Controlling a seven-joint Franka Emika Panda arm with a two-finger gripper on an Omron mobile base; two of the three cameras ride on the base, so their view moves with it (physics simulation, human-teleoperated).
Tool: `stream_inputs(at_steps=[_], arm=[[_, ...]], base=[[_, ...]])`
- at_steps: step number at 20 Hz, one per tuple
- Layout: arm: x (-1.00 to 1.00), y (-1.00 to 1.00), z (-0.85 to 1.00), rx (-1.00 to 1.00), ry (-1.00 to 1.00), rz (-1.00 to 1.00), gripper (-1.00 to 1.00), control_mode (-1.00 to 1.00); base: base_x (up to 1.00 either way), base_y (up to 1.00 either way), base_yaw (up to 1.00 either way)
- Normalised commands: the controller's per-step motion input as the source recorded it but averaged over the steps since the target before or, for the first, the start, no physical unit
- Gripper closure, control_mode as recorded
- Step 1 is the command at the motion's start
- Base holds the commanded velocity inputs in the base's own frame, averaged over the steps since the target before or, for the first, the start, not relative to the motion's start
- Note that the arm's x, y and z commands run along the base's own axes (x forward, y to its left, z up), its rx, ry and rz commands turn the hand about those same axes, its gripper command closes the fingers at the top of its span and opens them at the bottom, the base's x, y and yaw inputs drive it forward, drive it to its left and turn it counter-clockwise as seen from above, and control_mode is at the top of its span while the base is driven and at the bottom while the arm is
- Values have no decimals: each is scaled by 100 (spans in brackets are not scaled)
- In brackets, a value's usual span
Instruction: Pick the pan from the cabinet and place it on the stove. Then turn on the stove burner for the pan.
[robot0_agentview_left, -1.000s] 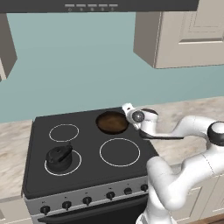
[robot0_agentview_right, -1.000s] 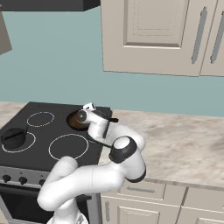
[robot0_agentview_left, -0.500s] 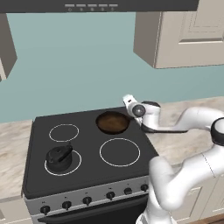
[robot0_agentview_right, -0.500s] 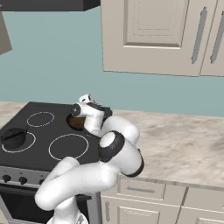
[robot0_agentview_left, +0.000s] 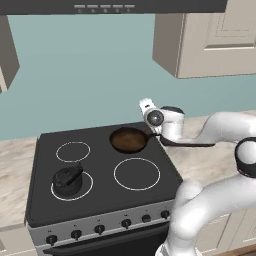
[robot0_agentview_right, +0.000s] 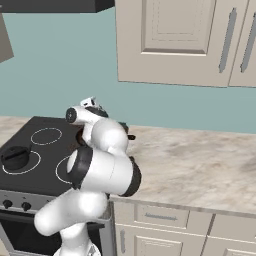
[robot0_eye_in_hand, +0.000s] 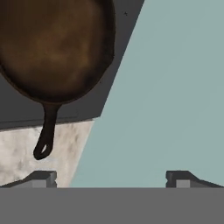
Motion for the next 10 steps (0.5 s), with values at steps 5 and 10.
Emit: stream_inputs(at_steps=[5,10], arm=[[-59,36,80,3,1,-11,-100,-100],[-64,33,81,3,5,-8,-100,-100]], base=[[0,0,0],[0,0,0]])
